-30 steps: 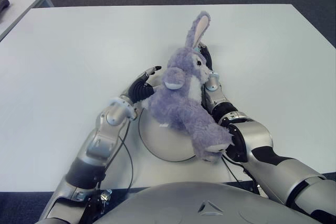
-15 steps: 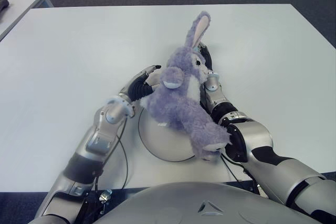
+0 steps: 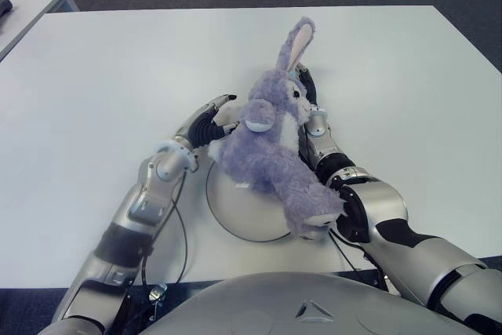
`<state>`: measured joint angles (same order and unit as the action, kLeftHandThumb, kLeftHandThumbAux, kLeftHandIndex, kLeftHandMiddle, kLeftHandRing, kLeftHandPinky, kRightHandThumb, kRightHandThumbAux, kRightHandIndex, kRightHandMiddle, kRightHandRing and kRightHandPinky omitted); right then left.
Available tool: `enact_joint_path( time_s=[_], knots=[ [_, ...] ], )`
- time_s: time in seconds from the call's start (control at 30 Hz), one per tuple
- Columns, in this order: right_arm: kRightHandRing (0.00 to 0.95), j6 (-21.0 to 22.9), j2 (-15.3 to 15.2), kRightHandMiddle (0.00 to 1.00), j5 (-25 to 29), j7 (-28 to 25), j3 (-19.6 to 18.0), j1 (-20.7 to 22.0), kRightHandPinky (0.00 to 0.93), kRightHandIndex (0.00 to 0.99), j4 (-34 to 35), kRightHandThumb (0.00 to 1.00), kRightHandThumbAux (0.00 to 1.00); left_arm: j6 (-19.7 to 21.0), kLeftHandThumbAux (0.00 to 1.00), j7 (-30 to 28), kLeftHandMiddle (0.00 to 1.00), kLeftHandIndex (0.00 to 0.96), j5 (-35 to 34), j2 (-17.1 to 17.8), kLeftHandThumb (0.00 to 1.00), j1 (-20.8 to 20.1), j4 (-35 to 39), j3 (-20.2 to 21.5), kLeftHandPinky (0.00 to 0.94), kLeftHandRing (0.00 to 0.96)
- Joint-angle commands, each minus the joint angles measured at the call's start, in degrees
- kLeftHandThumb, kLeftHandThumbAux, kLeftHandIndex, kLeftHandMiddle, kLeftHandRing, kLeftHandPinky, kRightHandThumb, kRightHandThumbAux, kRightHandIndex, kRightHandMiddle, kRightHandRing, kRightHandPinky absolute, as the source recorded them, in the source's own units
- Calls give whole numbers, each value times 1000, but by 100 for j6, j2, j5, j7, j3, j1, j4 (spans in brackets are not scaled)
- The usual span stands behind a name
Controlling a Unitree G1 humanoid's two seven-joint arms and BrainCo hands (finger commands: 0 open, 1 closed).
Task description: Put the doll into the plate.
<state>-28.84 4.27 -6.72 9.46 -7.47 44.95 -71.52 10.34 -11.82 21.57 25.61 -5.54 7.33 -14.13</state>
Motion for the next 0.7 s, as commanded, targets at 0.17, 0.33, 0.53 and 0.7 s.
enact_joint_path(
  time_s=[0.17,0.33,0.53,0.7],
  knots=[
    [262,654,548,282,12,7,-25,-1191,244,247,-683,200,951,-128,366,5,0,0,416,557,151,-66,-809,175,0,0],
    [262,644,545,284,13,-7,-26,-1188,244,255,-682,201,953,-439,379,54,0,0,468,907,162,-406,-1190,389,0,0],
    [262,630,545,285,-1,-1,-14,-1186,242,253,-683,190,950,-664,398,175,0,0,523,1064,176,-588,-1366,534,0,0],
    [261,632,544,285,1,-10,-19,-1187,242,251,-684,181,950,-790,412,280,0,0,536,1132,179,-724,-1522,630,0,0]
  ],
)
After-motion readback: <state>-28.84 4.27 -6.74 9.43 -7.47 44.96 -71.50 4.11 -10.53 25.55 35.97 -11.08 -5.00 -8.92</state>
